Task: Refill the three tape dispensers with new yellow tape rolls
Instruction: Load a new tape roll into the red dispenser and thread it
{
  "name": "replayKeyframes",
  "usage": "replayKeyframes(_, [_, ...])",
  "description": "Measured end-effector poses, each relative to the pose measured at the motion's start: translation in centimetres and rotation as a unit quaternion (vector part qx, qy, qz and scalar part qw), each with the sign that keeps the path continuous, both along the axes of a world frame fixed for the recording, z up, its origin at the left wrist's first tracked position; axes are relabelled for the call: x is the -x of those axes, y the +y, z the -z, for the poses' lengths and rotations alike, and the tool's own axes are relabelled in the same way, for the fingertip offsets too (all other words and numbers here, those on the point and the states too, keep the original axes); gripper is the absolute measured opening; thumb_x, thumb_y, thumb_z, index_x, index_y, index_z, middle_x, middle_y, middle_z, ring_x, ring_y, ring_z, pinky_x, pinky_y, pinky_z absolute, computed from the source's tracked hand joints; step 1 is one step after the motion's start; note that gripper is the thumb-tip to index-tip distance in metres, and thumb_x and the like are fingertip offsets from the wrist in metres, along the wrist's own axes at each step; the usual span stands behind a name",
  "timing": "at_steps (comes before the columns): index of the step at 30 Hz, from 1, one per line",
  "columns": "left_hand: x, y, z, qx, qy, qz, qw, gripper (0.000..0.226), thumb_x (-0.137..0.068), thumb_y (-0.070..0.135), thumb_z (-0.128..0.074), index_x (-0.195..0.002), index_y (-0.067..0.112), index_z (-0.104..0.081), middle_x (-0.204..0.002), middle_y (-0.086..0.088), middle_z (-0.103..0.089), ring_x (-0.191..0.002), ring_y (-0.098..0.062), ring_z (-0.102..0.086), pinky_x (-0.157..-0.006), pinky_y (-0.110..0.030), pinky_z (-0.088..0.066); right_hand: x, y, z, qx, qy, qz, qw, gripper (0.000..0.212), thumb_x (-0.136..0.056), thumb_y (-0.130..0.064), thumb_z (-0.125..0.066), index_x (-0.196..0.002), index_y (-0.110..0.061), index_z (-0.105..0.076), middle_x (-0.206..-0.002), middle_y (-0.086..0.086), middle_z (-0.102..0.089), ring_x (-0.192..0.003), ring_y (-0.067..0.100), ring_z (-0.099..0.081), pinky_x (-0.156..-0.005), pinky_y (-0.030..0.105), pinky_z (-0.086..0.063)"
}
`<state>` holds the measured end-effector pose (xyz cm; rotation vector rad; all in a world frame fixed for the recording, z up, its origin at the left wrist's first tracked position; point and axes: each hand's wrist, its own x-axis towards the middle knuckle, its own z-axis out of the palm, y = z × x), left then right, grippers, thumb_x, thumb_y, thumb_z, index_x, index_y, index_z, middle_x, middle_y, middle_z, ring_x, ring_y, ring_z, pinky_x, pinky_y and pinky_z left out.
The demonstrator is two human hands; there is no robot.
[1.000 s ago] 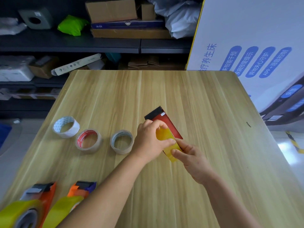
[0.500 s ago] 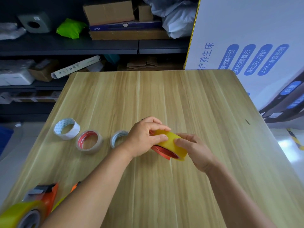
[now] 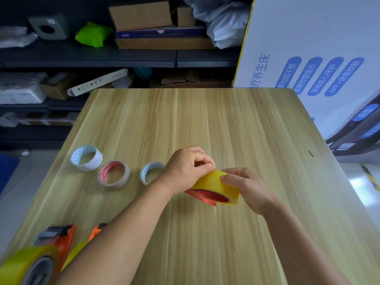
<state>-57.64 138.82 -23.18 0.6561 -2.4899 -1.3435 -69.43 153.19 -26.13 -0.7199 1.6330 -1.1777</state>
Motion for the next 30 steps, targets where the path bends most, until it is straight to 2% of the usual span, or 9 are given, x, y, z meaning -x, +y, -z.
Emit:
replayKeyframes(5, [-0.4,0.6,1.2,0.063,0.005,0.029,0.998,0.016,-0.089,0.019,-0.060,-0.074,0.024,-0.062,-0.081,0.014,-0.056,-0.079,-0.003,-0.055,-0.073,-0.019,-0.043,-0.3,0.5,0.5,-0.001,-0.034,0.028,0.999,0.051,-0.063,-0.035,-0.062,-0.090,0.008,-0.067,-0.079,0.019,-0.062,-0.074,0.028,-0.055,-0.074,0.038,-0.039])
replayKeyframes(9, [-0.9,0.6,1.5,0.026,0.003,0.023,0.999,0.023,-0.093,0.021,-0.055,-0.073,0.032,-0.053,-0.082,0.016,-0.055,-0.080,-0.002,-0.054,-0.074,-0.017,-0.042,-0.4,0.5,0.6,0.000,-0.053,0.035,0.998,0.053,-0.061,-0.035,-0.064,-0.089,0.010,-0.066,-0.079,0.020,-0.061,-0.074,0.029,-0.054,-0.073,0.036,-0.040])
replayKeyframes(12, [-1.2,0.6,1.2,-0.031,0.011,0.001,0.999,0.024,-0.094,0.020,-0.054,-0.074,0.032,-0.054,-0.083,0.014,-0.056,-0.080,-0.001,-0.054,-0.076,-0.015,-0.042,-0.4,0.4,0.3,0.007,-0.077,0.045,0.996,0.040,-0.063,-0.030,-0.065,-0.082,0.005,-0.067,-0.075,0.018,-0.059,-0.070,0.028,-0.053,-0.068,0.034,-0.040])
replayKeyframes(15, [-1.4,0.3,0.9,-0.036,-0.020,0.013,0.999,0.022,-0.095,0.021,-0.052,-0.076,0.029,-0.054,-0.087,0.013,-0.054,-0.083,-0.003,-0.054,-0.077,-0.016,-0.041,-0.5,0.3,0.0,0.002,-0.067,0.055,0.996,0.038,-0.061,-0.033,-0.065,-0.080,0.001,-0.069,-0.073,0.016,-0.060,-0.068,0.026,-0.053,-0.066,0.032,-0.040])
replayKeyframes(19, [-1.1,0.1,0.7,-0.030,-0.065,-0.001,0.997,0.018,-0.096,0.034,-0.048,-0.082,0.022,-0.053,-0.098,0.009,-0.048,-0.088,-0.006,-0.052,-0.082,-0.021,-0.040,-0.9,-0.2,-0.3,-0.018,-0.003,0.057,0.998,0.033,-0.073,-0.033,-0.056,-0.084,-0.007,-0.073,-0.073,0.011,-0.065,-0.068,0.022,-0.056,-0.067,0.034,-0.041])
replayKeyframes(22, [-0.6,0.7,0.9,-0.032,-0.081,-0.048,0.995,0.023,-0.085,0.044,-0.062,-0.080,0.026,-0.049,-0.100,0.008,-0.042,-0.088,-0.006,-0.049,-0.081,-0.022,-0.045,-1.4,-0.6,-0.5,-0.024,0.045,0.066,0.997,0.027,-0.081,-0.035,-0.056,-0.085,-0.016,-0.075,-0.071,0.005,-0.067,-0.065,0.015,-0.058,-0.063,0.032,-0.043])
replayKeyframes(25, [-0.3,1.0,1.1,-0.071,-0.055,-0.104,0.990,0.027,-0.078,0.035,-0.074,-0.076,0.027,-0.048,-0.095,0.005,-0.045,-0.083,-0.009,-0.049,-0.076,-0.022,-0.045,-1.8,-0.8,-0.5,-0.024,0.079,0.080,0.993,0.029,-0.079,-0.041,-0.054,-0.086,-0.022,-0.075,-0.072,0.007,-0.067,-0.065,0.016,-0.057,-0.063,0.034,-0.044])
replayKeyframes(28, [0.0,1.2,1.0,-0.129,-0.034,-0.155,0.979,0.036,-0.073,0.030,-0.079,-0.092,0.024,-0.049,-0.090,0.005,-0.048,-0.077,-0.008,-0.049,-0.069,-0.019,-0.044,-2.1,-1.0,0.0,-0.021,0.100,0.087,0.991,0.033,-0.077,-0.044,-0.052,-0.091,-0.024,-0.074,-0.083,0.014,-0.072,-0.070,0.027,-0.063,-0.069,0.044,-0.052])
replayKeyframes(30, [0.1,1.4,0.9,-0.137,-0.060,-0.207,0.967,0.048,-0.070,0.035,-0.081,-0.103,0.023,-0.048,-0.090,0.008,-0.049,-0.078,-0.005,-0.051,-0.070,-0.021,-0.045,-2.2,-1.0,0.1,-0.022,0.114,0.098,0.988,0.032,-0.078,-0.044,-0.051,-0.094,-0.028,-0.074,-0.083,0.010,-0.072,-0.072,0.024,-0.065,-0.073,0.045,-0.054])
